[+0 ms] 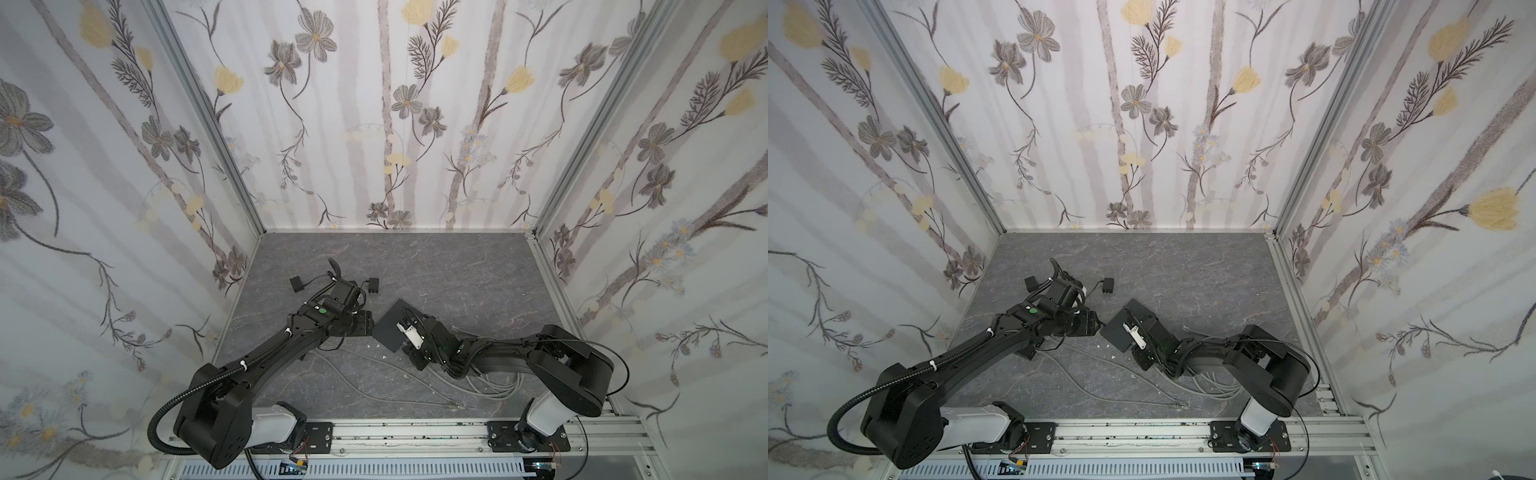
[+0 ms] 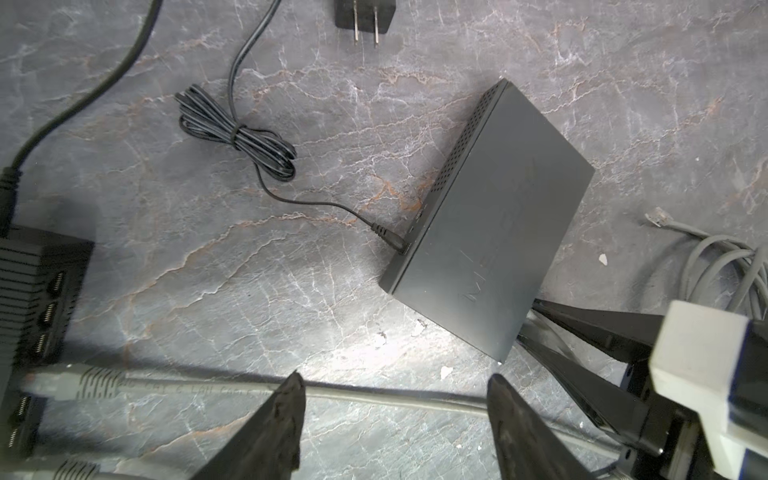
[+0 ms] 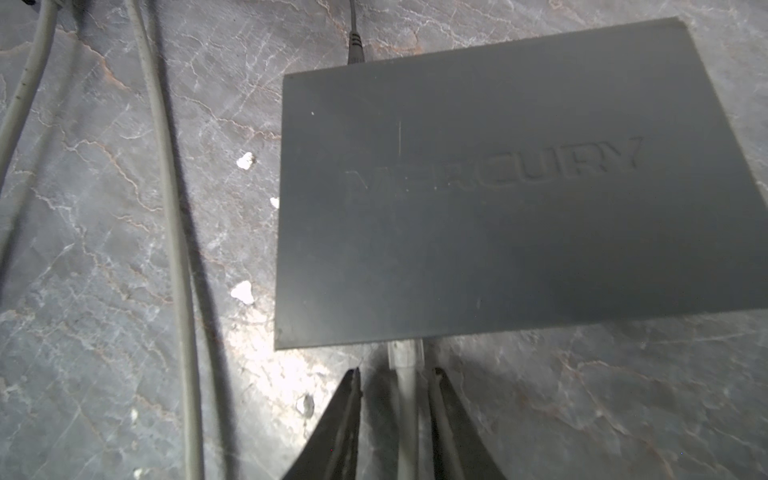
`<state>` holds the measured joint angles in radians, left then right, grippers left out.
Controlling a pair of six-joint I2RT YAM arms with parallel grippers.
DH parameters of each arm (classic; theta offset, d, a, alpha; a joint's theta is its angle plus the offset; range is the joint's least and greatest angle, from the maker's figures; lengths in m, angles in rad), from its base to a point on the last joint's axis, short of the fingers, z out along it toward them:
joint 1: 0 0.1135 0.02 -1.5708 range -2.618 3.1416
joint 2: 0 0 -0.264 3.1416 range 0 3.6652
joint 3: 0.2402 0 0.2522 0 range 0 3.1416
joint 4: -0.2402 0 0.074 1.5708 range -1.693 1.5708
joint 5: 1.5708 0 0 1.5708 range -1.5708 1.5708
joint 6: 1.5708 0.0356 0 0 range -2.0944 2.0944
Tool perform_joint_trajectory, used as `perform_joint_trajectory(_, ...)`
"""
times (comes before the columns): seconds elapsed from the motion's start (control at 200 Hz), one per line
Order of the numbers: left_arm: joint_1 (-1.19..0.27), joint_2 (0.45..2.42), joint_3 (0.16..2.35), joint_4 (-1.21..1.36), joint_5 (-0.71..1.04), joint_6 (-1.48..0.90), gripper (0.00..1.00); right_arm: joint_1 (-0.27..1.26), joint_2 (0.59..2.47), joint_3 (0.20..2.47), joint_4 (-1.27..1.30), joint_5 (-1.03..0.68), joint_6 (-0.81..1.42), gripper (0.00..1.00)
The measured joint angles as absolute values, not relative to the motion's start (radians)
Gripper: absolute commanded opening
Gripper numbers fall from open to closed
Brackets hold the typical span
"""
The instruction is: Insert the plug into the switch port
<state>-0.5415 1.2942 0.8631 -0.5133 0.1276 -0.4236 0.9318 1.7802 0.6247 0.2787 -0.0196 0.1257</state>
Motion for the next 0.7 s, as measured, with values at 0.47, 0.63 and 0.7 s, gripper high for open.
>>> perform_joint_trajectory(0.47,-0.546,1.398,0.832,-0.471,0.159,-0.427,0.67,0.933,1.581,0.542,0.154,-0.019,0.149,0.29)
perform_joint_trajectory(0.63,-0.549,1.507,0.862,-0.437,0.174,-0.426,0.67,0.933,1.636,0.556,0.146,-0.017,0.156,0.28)
perform_joint_trajectory(0.7,-0.549,1.546,0.882,-0.422,0.181,-0.421,0.67,0.931,1.662,0.569,0.147,-0.011,0.156,0.26)
